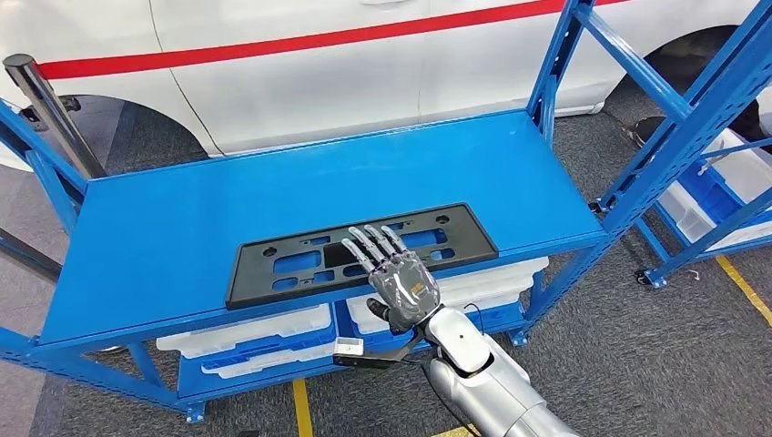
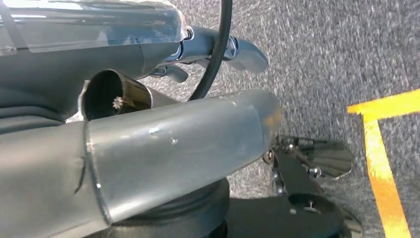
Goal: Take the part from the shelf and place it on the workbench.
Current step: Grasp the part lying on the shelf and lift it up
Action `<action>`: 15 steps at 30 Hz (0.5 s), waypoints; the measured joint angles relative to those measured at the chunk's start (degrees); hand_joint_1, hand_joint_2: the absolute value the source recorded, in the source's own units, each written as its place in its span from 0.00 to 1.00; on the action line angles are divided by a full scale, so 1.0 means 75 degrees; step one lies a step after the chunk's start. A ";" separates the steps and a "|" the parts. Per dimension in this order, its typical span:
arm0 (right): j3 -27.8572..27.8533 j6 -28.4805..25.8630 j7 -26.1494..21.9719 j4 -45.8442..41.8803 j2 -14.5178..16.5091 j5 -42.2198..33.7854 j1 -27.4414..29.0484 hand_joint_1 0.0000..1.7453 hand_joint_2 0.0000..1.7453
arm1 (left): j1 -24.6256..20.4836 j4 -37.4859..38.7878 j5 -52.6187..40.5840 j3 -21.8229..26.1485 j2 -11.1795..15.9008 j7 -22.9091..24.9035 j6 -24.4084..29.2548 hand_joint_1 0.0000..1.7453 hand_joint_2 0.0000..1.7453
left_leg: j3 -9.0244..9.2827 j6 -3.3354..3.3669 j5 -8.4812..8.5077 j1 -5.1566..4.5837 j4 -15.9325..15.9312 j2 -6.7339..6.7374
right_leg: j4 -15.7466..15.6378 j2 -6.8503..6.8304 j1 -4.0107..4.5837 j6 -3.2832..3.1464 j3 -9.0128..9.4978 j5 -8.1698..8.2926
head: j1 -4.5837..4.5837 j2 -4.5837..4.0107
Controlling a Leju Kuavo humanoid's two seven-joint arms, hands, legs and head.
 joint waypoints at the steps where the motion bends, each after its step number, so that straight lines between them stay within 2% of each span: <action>1: 0.0007 0.0010 -0.0004 -0.0002 0.0001 0.0000 -0.0011 0.00 1.00 | -0.0007 0.0000 -0.0001 0.0000 0.0001 -0.0001 -0.0001 0.00 0.00 | -0.0060 -0.0040 -0.0107 0.0009 0.0169 0.0004 | -0.0036 -0.0004 -0.0016 -0.0050 0.0047 -0.0006 | -0.0004 0.0000; 2: 0.0021 0.0031 -0.0021 -0.0004 0.0003 -0.0004 -0.0021 0.00 1.00 | -0.0013 0.0000 -0.0001 0.0000 0.0001 -0.0003 -0.0004 0.00 0.00 | -0.0208 -0.0074 -0.0268 0.0021 0.0488 0.0006 | -0.0063 -0.0012 -0.0028 -0.0094 0.0094 -0.0017 | -0.0006 0.0000; 4: 0.0063 0.0090 -0.0058 0.0005 0.0002 -0.0018 -0.0027 0.00 1.00 | -0.0011 0.0001 0.0000 0.0000 0.0001 -0.0011 -0.0008 0.00 0.00 | -0.0730 -0.0130 -0.0648 0.0033 0.1460 0.0007 | -0.0068 -0.0025 -0.0014 -0.0153 0.0146 -0.0060 | -0.0010 0.0000; 5: 0.0087 0.0120 -0.0074 0.0014 0.0002 -0.0028 -0.0021 0.00 1.00 | -0.0001 0.0001 0.0006 0.0000 0.0001 -0.0022 -0.0009 0.00 0.00 | -0.0981 -0.0144 -0.0731 0.0038 0.1859 0.0008 | -0.0066 -0.0023 -0.0005 -0.0168 0.0167 -0.0082 | -0.0008 0.0000; 6: 0.0111 0.0139 -0.0080 0.0026 0.0002 -0.0036 -0.0016 0.00 1.00 | 0.0009 0.0001 0.0013 0.0000 0.0001 -0.0047 -0.0010 0.00 0.00 | -0.1127 -0.0148 -0.0678 0.0038 0.2026 0.0008 | -0.0064 -0.0016 0.0003 -0.0173 0.0192 -0.0104 | -0.0010 0.0000; 7: 0.0132 0.0148 -0.0084 0.0034 0.0002 -0.0045 -0.0014 0.00 1.00 | 0.0018 0.0000 0.0020 0.0000 0.0001 -0.0081 -0.0013 0.00 0.00 | -0.1125 -0.0135 -0.0474 0.0037 0.1896 0.0008 | -0.0062 -0.0005 0.0011 -0.0171 0.0227 -0.0128 | -0.0010 0.0000; 9: 0.0163 0.0146 -0.0089 0.0042 0.0004 -0.0054 -0.0018 0.00 1.00 | 0.0020 0.0000 0.0025 0.0000 0.0001 -0.0163 -0.0025 0.00 0.00 | -0.0756 -0.0045 0.0148 0.0018 0.0942 0.0007 | -0.0063 0.0014 0.0027 -0.0149 0.0325 -0.0191 | -0.0010 0.0000; 10: 0.0171 0.0144 -0.0088 0.0042 0.0004 -0.0056 -0.0024 0.00 1.00 | 0.0017 0.0000 0.0025 0.0000 0.0001 -0.0189 -0.0032 0.00 0.00 | -0.0544 0.0017 0.0357 -0.0007 0.0480 0.0007 | -0.0063 0.0016 0.0040 -0.0128 0.0360 -0.0219 | -0.0007 0.0000; 11: 0.0174 0.0143 -0.0087 0.0042 0.0004 -0.0057 -0.0030 0.00 1.00 | 0.0009 0.0000 0.0024 0.0000 0.0001 -0.0208 -0.0036 0.00 0.00 | -0.0391 0.0070 0.0468 -0.0031 0.0139 0.0008 | -0.0058 0.0015 0.0047 -0.0100 0.0371 -0.0242 | -0.0007 0.0000; 12: 0.0176 0.0143 -0.0087 0.0043 0.0003 -0.0058 -0.0034 0.00 1.00 | 0.0002 0.0000 0.0024 0.0000 -0.0002 -0.0219 -0.0039 0.00 0.00 | -0.0324 0.0076 0.0471 -0.0046 -0.0013 0.0007 | -0.0053 0.0011 0.0060 -0.0080 0.0364 -0.0257 | -0.0001 0.0000; 15: 0.0185 0.0143 -0.0087 0.0045 0.0002 -0.0058 -0.0033 0.00 1.00 | 0.0011 0.0000 0.0025 0.0000 -0.0007 -0.0232 -0.0044 0.00 0.00 | -0.0309 0.0021 0.0455 -0.0060 -0.0085 -0.0005 | -0.0050 -0.0010 0.0062 -0.0055 0.0347 -0.0274 | 0.0005 0.0000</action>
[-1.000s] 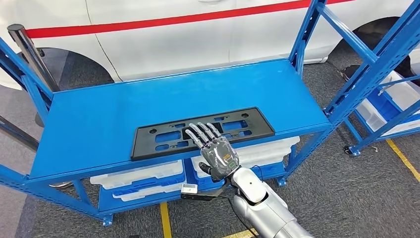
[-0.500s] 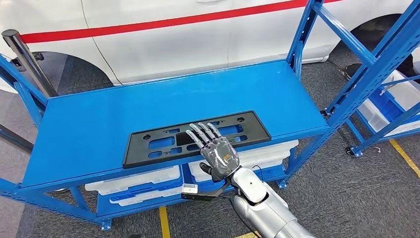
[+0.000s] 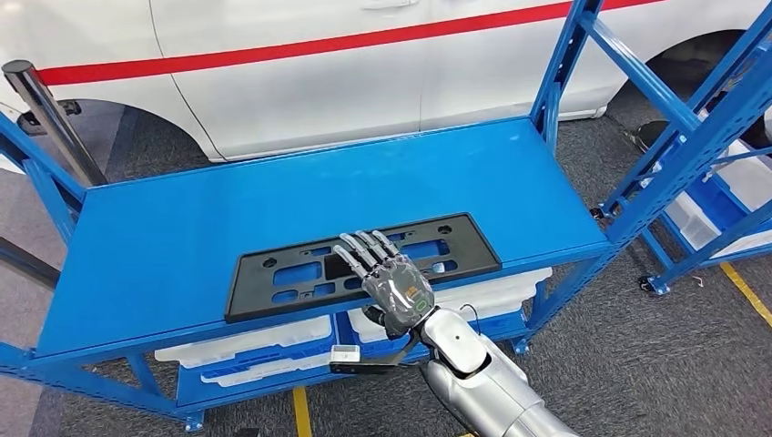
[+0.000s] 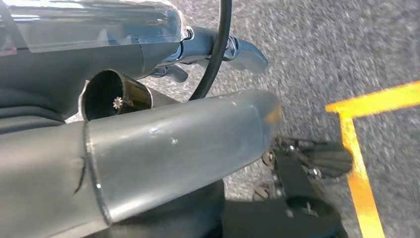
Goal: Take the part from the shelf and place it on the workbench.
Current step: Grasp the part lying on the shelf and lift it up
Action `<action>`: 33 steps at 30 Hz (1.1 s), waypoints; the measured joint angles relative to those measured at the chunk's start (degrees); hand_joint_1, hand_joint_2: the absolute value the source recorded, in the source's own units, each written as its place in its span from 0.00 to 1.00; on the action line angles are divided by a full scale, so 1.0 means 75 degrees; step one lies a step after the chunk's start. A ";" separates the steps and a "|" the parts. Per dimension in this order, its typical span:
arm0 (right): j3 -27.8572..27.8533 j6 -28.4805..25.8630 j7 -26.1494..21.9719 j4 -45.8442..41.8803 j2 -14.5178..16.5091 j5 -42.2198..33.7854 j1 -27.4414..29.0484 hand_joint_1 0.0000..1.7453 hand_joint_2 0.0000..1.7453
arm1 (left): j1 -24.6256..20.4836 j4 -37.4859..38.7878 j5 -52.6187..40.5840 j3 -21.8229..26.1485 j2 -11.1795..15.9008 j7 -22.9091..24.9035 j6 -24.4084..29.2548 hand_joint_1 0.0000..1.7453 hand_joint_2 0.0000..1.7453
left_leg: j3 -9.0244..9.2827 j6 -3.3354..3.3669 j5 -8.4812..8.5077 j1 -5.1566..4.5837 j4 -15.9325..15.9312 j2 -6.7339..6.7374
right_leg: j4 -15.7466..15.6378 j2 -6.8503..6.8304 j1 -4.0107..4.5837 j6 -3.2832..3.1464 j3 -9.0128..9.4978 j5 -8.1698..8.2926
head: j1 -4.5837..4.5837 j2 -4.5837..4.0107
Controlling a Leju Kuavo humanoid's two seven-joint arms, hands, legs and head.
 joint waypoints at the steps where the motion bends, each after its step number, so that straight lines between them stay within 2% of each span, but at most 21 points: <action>1: 0.0002 0.0000 0.0000 0.0000 0.0000 0.0000 -0.0001 0.00 1.00 | 0.0008 0.0000 0.0000 0.0000 0.0001 0.0000 0.0000 0.00 0.00 | -0.0001 0.0013 -0.0007 -0.0008 0.0004 -0.0003 | -0.0010 -0.0004 -0.0009 0.0005 0.0008 -0.0001 | -0.0002 0.0000; 8: 0.0003 0.0000 0.0001 0.0000 0.0000 -0.0001 -0.0005 0.00 1.00 | 0.0002 0.0000 -0.0001 0.0000 -0.0004 0.0000 -0.0015 0.00 0.00 | -0.0002 0.0072 -0.0035 -0.0013 0.0014 -0.0002 | -0.0078 -0.0002 -0.0013 0.0057 0.0044 0.0017 | -0.0001 0.0000; 24: 0.0036 0.0010 -0.0095 0.0000 -0.0001 -0.0017 -0.0006 0.00 1.00 | 0.0001 0.0000 0.0005 0.0000 -0.0004 -0.0017 -0.0028 0.00 0.00 | 0.0007 0.0077 -0.0032 -0.0003 0.0016 -0.0002 | -0.0083 -0.0002 -0.0008 0.0069 0.0051 0.0024 | -0.0001 0.0000; 33: 0.0416 0.0971 -0.0137 0.0302 -0.0012 0.0069 -0.0263 0.00 1.00 | -0.0004 0.0000 0.0028 0.0000 -0.0015 -0.0044 -0.0039 0.00 0.00 | 0.0008 0.0075 -0.0031 0.0002 0.0010 -0.0002 | -0.0081 0.0000 -0.0001 0.0068 0.0050 0.0024 | -0.0001 0.0000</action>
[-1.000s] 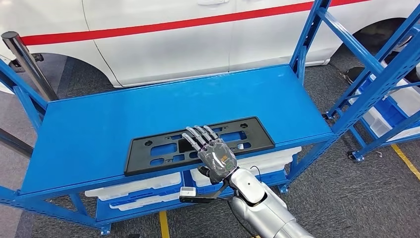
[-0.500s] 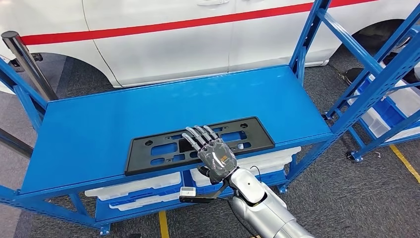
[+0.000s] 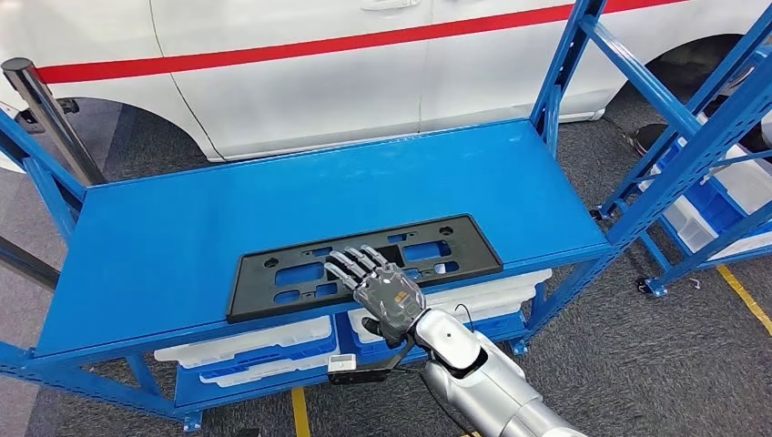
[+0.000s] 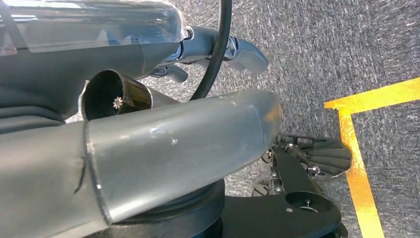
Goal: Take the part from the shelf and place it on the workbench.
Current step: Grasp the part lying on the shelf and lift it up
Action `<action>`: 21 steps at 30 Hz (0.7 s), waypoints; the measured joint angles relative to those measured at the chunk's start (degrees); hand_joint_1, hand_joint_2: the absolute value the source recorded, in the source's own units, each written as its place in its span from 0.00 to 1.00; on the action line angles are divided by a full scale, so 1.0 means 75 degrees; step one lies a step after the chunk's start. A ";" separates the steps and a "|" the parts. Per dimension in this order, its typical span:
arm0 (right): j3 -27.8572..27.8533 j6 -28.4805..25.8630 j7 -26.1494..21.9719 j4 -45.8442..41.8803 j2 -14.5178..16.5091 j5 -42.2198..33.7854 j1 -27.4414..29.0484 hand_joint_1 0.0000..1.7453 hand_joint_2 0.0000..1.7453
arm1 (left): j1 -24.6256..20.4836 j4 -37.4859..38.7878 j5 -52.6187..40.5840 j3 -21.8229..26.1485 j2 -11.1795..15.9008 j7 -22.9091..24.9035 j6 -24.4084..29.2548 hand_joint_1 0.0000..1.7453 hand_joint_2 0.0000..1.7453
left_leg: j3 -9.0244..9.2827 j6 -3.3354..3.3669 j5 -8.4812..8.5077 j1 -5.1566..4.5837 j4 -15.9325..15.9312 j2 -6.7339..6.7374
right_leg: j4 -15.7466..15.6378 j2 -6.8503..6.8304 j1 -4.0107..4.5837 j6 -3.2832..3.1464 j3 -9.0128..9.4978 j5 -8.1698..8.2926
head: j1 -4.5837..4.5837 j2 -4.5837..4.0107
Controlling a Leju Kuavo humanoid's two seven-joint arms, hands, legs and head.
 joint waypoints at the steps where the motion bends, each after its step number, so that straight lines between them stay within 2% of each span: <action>1: 0.0011 0.0004 0.0007 0.0038 0.0000 -0.0004 -0.0032 0.00 1.00 | 0.0000 0.0000 0.0000 0.0000 -0.0004 0.0000 -0.0001 0.00 0.00 | 0.0000 0.0000 0.0000 0.0000 0.0000 0.0000 | 0.0000 0.0000 0.0000 0.0000 0.0000 0.0000 | 0.0000 0.0000; 21: 0.0268 -0.0015 0.0063 0.0418 -0.0003 -0.0078 -0.0153 0.00 1.00 | -0.0002 0.0000 -0.0014 0.0000 -0.0035 0.0004 -0.0002 0.00 0.00 | 0.0000 0.0000 0.0000 0.0000 0.0001 0.0000 | -0.0001 0.0000 -0.0001 0.0000 0.0000 0.0000 | 0.0000 0.0000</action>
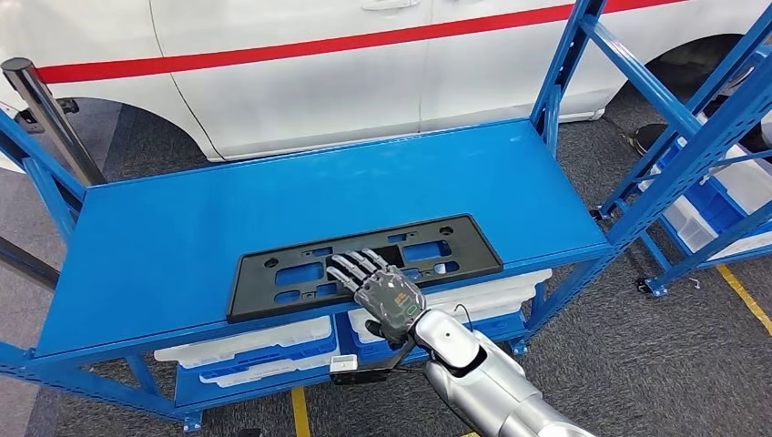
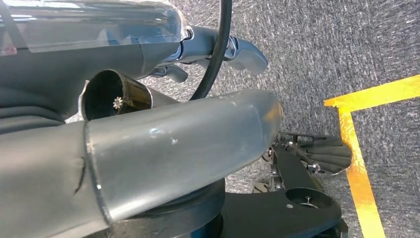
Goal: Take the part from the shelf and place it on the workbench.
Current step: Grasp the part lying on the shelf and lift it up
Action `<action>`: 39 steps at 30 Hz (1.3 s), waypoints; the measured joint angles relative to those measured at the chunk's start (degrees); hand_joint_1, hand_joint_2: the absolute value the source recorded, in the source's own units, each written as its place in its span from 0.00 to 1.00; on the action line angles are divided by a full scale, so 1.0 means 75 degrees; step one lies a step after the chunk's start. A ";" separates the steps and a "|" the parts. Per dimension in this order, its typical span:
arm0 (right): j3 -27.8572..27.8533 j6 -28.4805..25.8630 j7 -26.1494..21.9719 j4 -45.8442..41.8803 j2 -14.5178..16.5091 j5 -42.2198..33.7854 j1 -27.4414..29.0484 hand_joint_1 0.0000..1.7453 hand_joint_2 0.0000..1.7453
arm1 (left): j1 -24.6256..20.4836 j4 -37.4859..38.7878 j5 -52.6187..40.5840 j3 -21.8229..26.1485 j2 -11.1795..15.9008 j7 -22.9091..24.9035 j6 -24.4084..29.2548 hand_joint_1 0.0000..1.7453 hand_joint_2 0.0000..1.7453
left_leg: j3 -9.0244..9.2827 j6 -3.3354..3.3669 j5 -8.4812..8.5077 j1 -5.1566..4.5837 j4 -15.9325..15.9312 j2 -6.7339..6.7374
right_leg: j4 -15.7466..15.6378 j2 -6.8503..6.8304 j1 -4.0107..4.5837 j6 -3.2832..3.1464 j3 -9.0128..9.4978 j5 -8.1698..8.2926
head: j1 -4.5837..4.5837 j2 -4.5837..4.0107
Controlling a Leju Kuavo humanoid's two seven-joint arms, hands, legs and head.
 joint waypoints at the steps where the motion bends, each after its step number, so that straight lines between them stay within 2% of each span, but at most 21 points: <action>1: 0.0006 0.0000 0.0003 0.0000 0.0000 0.0000 0.0000 0.00 1.00 | 0.0000 0.0000 -0.0001 0.0000 -0.0001 0.0002 -0.0002 0.00 0.00 | 0.0000 0.0000 0.0000 0.0000 0.0000 0.0000 | 0.0000 0.0000 0.0000 0.0000 0.0000 0.0000 | 0.0000 0.0000; 5: 0.0009 0.0007 0.0012 0.0000 0.0000 -0.0034 0.0001 0.99 1.00 | 0.0000 0.0000 -0.0001 0.0000 -0.0004 0.0012 -0.0006 0.00 0.00 | 0.0000 0.0000 0.0000 0.0000 0.0000 0.0000 | 0.0000 0.0000 0.0000 0.0000 0.0000 0.0000 | 0.0000 0.0000; 31: 0.0010 0.0035 0.0142 -0.0389 -0.0189 -0.0411 0.0046 1.00 1.00 | 0.0003 0.0000 0.0020 0.0000 -0.0004 0.0015 0.0023 0.00 0.00 | 0.0003 0.0000 0.0000 0.0000 0.0000 0.0001 | -0.0001 0.0000 -0.0001 0.0000 0.0003 0.0000 | 0.0000 0.0000; 39: 0.0010 0.0010 0.0171 -0.0587 -0.0303 -0.0434 0.0138 1.00 1.00 | 0.0003 0.0000 0.0004 0.0000 -0.0004 -0.0154 0.0154 0.00 0.00 | 0.0003 0.0000 0.0000 0.0000 0.0000 0.0001 | -0.0002 0.0000 -0.0001 0.0000 0.0003 0.0000 | 0.0000 0.0000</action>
